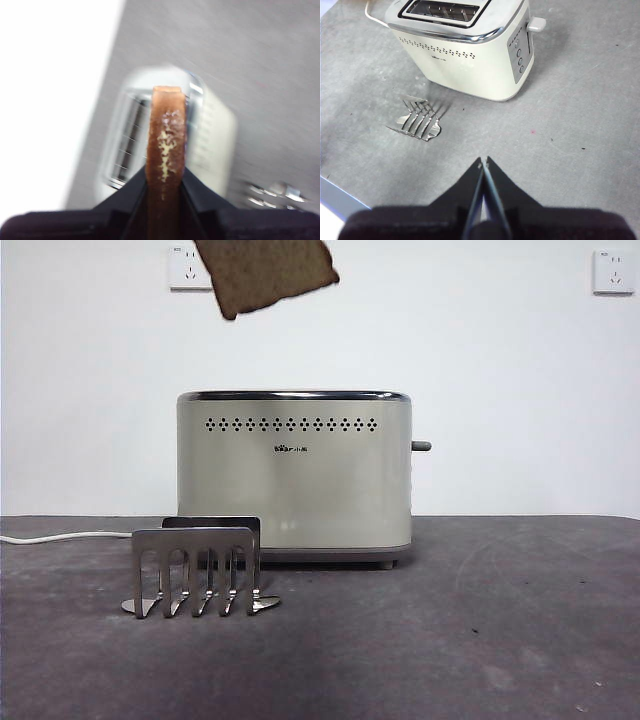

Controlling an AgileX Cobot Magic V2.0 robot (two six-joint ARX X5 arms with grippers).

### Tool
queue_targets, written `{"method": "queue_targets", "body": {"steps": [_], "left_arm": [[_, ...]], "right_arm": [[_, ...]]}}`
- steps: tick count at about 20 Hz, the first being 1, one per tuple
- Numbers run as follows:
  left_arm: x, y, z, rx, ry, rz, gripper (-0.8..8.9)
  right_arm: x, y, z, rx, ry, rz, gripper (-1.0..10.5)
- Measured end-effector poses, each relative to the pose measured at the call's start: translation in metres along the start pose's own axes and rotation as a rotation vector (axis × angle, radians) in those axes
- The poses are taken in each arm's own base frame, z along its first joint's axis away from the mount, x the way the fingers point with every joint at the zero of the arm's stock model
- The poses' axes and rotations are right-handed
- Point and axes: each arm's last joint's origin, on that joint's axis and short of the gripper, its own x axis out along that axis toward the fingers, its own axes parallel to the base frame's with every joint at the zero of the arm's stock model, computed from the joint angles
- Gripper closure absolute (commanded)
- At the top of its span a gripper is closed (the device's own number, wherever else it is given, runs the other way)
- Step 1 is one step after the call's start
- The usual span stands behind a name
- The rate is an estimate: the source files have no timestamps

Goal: Pick up a slice of bread from the rack,put the bread on the toaster,press the button

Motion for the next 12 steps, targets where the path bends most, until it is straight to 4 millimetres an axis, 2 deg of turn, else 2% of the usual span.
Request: {"method": "queue_targets", "body": {"steps": [3,12], "left_arm": [[0.007,0.001,0.001,0.068,0.004,0.010,8.23],[0.068,0.002,-0.005,0.171,0.084,-0.031,8.23]], "right_arm": [[0.001,-0.001,0.000,0.002,0.003,0.000,9.6],[0.002,-0.001,-0.002,0.013,0.027,0.003,9.6]]}}
